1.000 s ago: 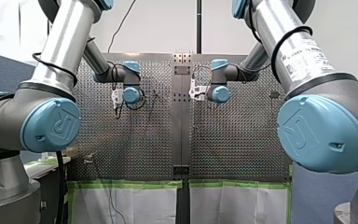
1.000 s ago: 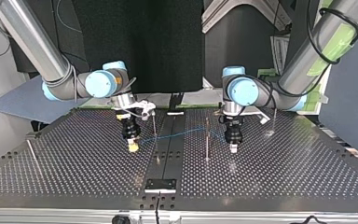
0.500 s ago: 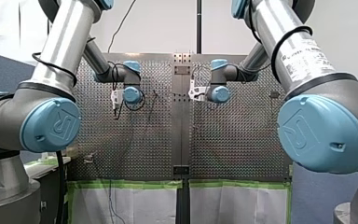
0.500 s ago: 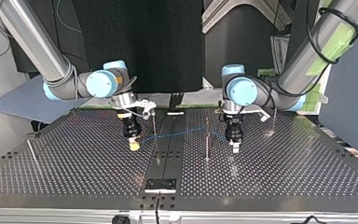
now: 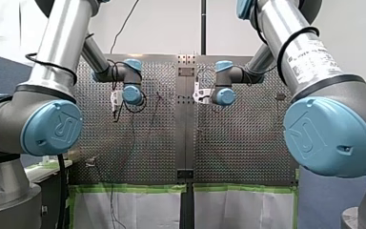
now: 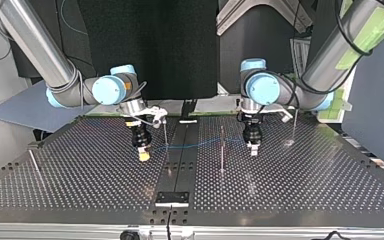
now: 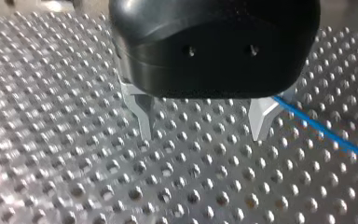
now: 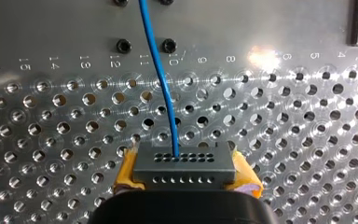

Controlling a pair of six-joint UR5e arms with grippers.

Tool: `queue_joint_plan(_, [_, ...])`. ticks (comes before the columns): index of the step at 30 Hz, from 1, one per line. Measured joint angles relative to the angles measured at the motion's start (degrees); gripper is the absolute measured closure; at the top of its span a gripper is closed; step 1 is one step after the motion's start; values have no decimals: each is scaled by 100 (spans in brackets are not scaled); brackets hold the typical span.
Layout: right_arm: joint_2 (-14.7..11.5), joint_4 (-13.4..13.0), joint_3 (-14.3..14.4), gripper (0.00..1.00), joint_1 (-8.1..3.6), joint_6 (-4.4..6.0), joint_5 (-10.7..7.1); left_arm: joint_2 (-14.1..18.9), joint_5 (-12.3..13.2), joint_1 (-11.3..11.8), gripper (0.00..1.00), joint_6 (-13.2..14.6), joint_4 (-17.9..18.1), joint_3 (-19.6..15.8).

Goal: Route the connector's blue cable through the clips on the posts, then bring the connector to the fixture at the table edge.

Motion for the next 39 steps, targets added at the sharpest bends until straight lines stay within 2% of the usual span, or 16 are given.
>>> queue_joint_plan(14, [4, 23, 0, 100, -5, -6, 0, 572, 541, -276, 0, -228, 141, -601])
queue_joint_plan(27, [8, 10, -1, 100, -20, -6, 0, 910, 447, -434, 0, -362, 234, -1200])
queue_joint_plan(33, [8, 15, -1, 100, -21, -6, 0, 1021, 504, -511, 0, -401, 307, -1488])
queue_joint_plan(39, [9, 32, 0, 100, -22, -6, 0, 1030, 629, -594, 0, -411, 389, -1581])
